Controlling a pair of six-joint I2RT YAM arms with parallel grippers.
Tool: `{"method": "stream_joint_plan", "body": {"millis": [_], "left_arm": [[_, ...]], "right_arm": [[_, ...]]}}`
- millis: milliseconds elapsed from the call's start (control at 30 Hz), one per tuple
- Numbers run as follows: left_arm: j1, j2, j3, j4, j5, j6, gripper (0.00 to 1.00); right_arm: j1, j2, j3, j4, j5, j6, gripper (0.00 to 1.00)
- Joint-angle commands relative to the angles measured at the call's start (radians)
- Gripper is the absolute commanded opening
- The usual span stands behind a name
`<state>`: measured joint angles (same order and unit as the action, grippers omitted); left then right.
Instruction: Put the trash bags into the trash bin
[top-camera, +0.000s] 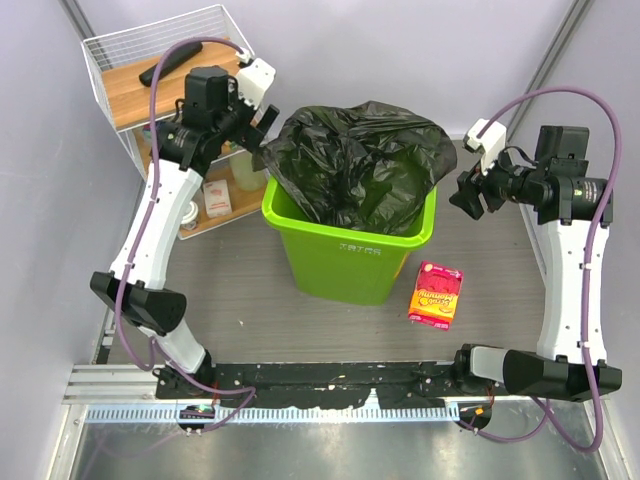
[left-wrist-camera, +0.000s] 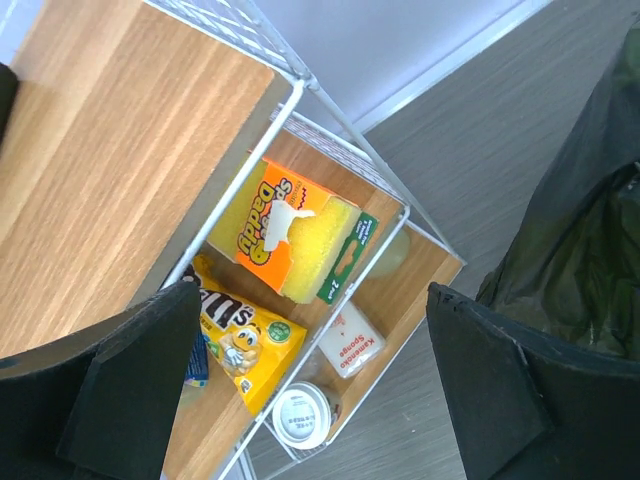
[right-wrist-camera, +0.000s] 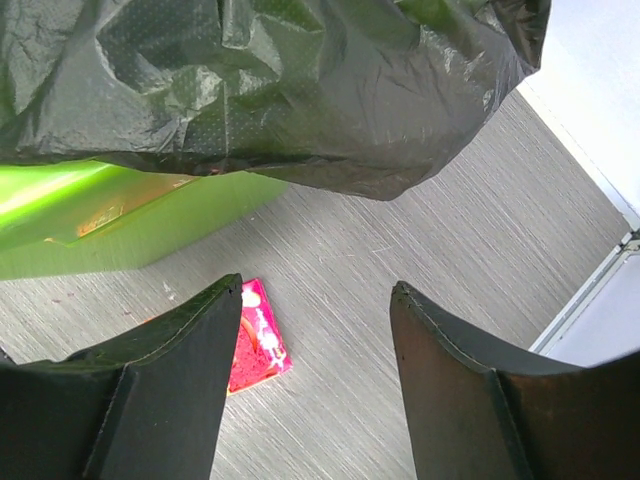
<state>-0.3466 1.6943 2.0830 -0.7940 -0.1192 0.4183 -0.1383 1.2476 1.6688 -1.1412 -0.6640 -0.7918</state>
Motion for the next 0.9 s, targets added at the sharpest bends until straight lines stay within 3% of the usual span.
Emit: {"method": "stream_joint_plan", "body": {"millis": [0,200,567,867], "left_arm": [[0.004,-0.070,0.035,0.110,-0.028,-0.033,1.00],[0.008,-0.125,0.090,0.101,0.021,-0.056,1.00],[0.008,-0.266,0.104,-0.200,0.366,0.054,1.00],[0.006,-0.246,0.046,-0.206,0.519,-0.085,1.00]], "right_arm": [[0.006,-0.039,0.065,-0.028,-0.020,-0.024,0.66],[0.009,-0.063,0.126,-0.028,-0.026,-0.008,0.66],[0.020,-0.022,0.198,0.011,-0.077,0.013,0.70],[0.057,0.055,0.247,-0.025,-0.068,-0.083,0.72]]}}
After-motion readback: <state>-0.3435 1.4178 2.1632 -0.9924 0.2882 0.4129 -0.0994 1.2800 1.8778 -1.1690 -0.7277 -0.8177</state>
